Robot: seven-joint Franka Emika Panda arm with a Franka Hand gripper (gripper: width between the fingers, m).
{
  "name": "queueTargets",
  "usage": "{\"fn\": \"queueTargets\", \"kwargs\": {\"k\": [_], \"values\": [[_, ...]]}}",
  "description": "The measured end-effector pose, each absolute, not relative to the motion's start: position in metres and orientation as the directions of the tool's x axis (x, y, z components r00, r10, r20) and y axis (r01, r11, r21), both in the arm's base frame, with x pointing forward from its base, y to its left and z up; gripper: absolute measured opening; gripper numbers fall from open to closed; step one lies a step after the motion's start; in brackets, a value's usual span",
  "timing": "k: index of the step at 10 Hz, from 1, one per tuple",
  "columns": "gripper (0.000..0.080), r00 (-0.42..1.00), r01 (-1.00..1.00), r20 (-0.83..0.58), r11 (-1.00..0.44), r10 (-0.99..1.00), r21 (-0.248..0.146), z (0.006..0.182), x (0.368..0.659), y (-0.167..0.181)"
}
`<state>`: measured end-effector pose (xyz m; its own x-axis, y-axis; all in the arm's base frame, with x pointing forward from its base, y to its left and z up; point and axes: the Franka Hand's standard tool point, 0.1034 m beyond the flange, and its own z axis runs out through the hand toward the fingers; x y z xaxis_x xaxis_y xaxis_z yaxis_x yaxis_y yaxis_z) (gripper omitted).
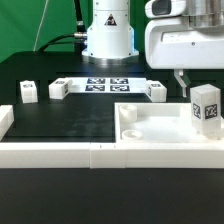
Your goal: Assemble one leg
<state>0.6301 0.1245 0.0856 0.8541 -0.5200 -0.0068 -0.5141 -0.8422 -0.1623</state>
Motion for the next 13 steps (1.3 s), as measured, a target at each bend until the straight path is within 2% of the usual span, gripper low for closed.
{"fn": "queueTargets", "kwargs": {"k": [4,6,7,9,11,12,13], "values": [[0.0649,0.986,-0.145,0.056,-0.978,-0.155,-0.147,0.0829,0.6302,0.1199],[0.0649,0.996,0.046,0.083,-0.992,0.036,-0.116,0.0833,0.6306,0.1209],[0.0649,0.977,0.196,0.099,-0.977,0.188,-0.083,0.0836,0.6314,0.1209],[0.0649,0.967,0.241,0.102,-0.967,0.233,-0.078,0.0835,0.6313,0.1208],[0.0385,0.967,0.24,0.102,-0.968,0.232,-0.078,0.0833,0.6312,0.1206],[0.0385,0.967,0.24,0.102,-0.968,0.232,-0.078,0.0832,0.6312,0.1205],[0.0294,0.968,0.237,0.102,-0.969,0.229,-0.076,0.083,0.6317,0.1178]]}}
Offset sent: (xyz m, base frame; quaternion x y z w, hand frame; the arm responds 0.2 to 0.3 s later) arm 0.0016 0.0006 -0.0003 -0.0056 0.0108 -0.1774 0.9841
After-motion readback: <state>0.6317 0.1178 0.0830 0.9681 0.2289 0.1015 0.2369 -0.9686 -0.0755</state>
